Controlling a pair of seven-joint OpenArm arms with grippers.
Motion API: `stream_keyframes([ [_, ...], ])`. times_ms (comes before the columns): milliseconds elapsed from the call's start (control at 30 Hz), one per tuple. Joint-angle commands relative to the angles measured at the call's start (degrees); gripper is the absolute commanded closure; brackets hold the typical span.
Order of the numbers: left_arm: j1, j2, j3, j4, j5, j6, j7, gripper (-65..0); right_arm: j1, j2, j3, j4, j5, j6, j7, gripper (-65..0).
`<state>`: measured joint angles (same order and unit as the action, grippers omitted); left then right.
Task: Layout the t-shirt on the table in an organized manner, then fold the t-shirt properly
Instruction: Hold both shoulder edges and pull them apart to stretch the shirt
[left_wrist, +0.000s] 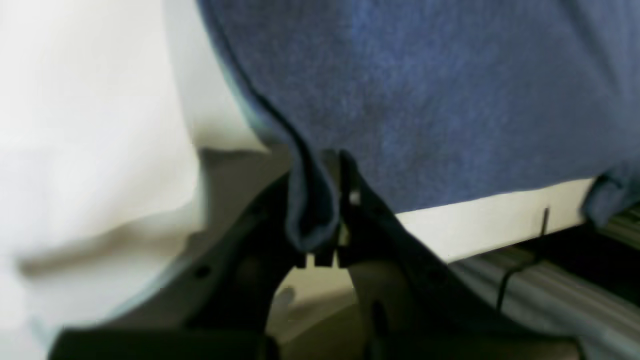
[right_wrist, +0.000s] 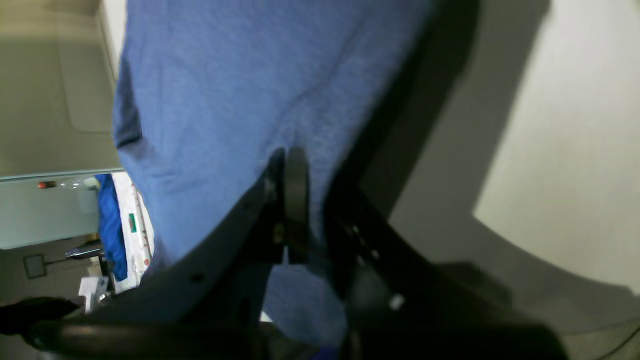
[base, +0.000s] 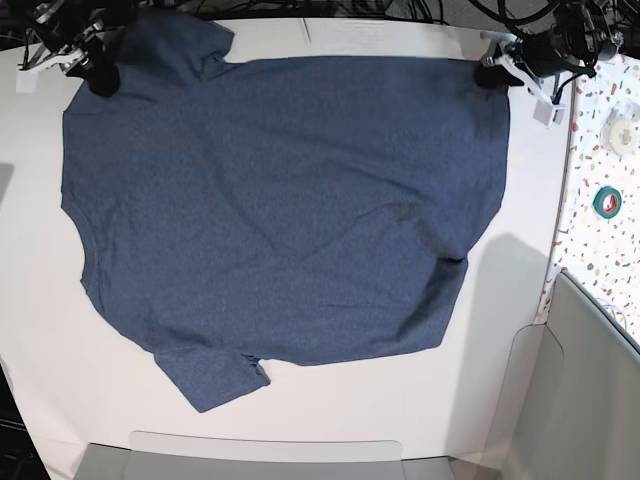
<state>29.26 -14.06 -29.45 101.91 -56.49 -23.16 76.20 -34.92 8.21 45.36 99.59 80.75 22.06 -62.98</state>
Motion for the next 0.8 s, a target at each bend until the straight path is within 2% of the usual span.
stream_keyframes([
  [0, -0.20, -0.84, -0.22, 2.22, -1.05, -0.18, -0.64, 0.0, -0.64, 0.63, 1.01, 1.82, 1.14, 0.31, 0.70, 0.0],
  [267, -0.64, -1.01, -0.57, 4.33, -1.05, -0.18, -0.47, 0.0, -1.96, 0.54, 1.01, 7.88, 1.05, 0.31, 0.70, 0.0],
  [500, -0.29, -3.03, -0.66, 4.33, -1.05, -0.18, -0.91, 0.0, -6.01, 0.54, 1.01, 8.32, 1.40, 0.40, 0.70, 0.0],
  [767, 4.46, -3.65, -0.75, 4.42, -1.14, -0.89, -1.17, 0.0, -10.58, 0.54, 1.01, 8.32, 1.40, 0.48, 0.61, 0.0],
])
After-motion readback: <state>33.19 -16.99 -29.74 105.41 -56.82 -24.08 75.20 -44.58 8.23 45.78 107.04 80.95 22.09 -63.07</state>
